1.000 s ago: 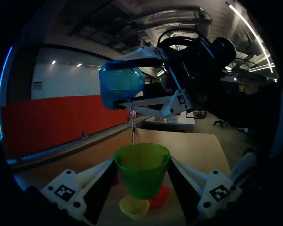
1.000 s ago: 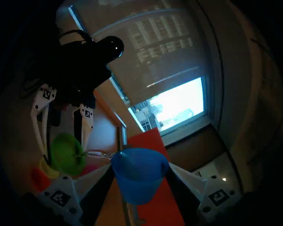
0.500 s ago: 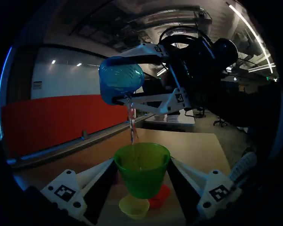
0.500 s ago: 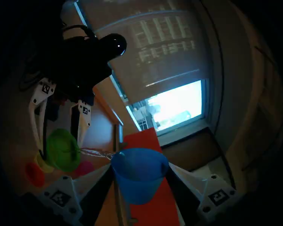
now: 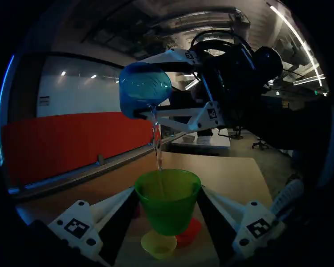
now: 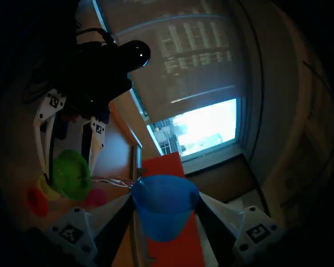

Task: Pour water

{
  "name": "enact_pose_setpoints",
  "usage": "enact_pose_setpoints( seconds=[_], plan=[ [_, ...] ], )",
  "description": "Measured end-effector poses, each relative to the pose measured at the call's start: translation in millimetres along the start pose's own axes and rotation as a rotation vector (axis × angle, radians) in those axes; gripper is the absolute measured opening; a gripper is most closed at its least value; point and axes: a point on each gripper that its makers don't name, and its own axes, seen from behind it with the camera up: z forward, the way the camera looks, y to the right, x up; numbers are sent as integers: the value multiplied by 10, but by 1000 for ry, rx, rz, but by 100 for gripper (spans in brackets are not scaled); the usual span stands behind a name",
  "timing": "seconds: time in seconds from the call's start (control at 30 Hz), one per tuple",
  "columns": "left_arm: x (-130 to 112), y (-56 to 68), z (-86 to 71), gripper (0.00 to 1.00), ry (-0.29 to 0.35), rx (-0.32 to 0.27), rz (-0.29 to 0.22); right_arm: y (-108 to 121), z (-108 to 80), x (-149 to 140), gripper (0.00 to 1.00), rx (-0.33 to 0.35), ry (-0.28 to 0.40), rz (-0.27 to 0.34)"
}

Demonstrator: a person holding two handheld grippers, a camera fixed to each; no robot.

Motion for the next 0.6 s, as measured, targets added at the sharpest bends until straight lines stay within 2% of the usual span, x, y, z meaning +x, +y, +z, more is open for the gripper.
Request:
enact_pose_setpoints(
  seconds=[0.6],
  plan=[
    [10,8,-3,86,-3,-2,12,72,-12,30,90,-18,1,-63]
  ],
)
